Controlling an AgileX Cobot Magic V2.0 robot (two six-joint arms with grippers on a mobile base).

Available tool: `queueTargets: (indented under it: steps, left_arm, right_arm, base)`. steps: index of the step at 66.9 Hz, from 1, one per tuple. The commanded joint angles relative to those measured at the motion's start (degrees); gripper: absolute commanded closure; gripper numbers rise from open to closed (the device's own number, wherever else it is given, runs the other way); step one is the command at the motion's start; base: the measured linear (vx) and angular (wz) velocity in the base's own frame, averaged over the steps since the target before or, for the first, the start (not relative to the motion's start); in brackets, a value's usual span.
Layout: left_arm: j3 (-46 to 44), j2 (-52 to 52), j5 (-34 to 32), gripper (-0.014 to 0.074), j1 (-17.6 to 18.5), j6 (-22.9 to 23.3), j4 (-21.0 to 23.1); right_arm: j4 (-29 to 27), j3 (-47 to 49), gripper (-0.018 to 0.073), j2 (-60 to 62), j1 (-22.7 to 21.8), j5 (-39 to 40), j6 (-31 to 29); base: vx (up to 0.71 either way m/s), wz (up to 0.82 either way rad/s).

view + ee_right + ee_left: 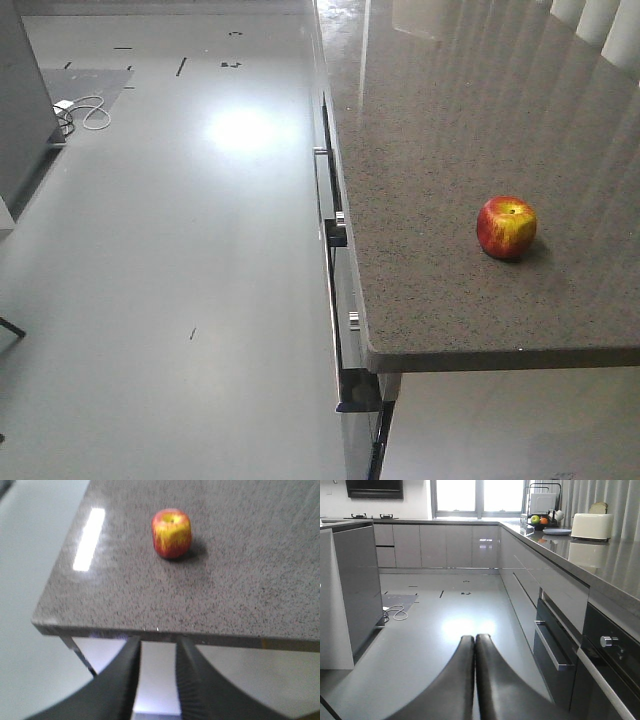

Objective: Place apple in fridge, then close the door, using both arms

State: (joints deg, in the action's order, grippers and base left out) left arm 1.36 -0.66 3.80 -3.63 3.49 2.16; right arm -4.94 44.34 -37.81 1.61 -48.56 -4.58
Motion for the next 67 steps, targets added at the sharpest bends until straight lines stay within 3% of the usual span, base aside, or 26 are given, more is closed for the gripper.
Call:
queueTargets:
  steps: [1, 9, 18, 45, 67]
  left_arm:
    - [-1.1, -0.7, -4.1, 0.0603, -0.2, 0.2, 0.2]
    - [-1.1, -0.7, -4.1, 0.0603, -0.2, 0.2, 0.2]
    - [-1.1, -0.7, -4.1, 0.0603, -0.2, 0.2, 0.2]
    - [-1.1, -0.7, -4.1, 0.0603, -0.2, 0.2, 0.2]
    - [-1.1, -0.7, -4.1, 0.0603, -0.2, 0.2, 0.2]
  right_arm:
    - [-0.2, 3.7, 0.0151, -4.3, -0.4, 0.8, -1.8]
    - [-0.2, 5.2, -0.0031, -9.5, -0.4, 0.0, -1.8]
    - [-0.1, 7.4, -0.0137, -16.8, -0.4, 0.1, -1.8]
    - [-0.9, 19.3, -0.0127, -38.4, -0.4, 3.0, -10.6]
    - [-0.9, 32.5, -0.0118, -55.2, -0.4, 3.0, -10.8]
  base:
    - [0.0, 0.0]
    - [0.0, 0.0]
    - [0.0, 0.0]
    - [0.0, 0.0]
    - [0.0, 0.0]
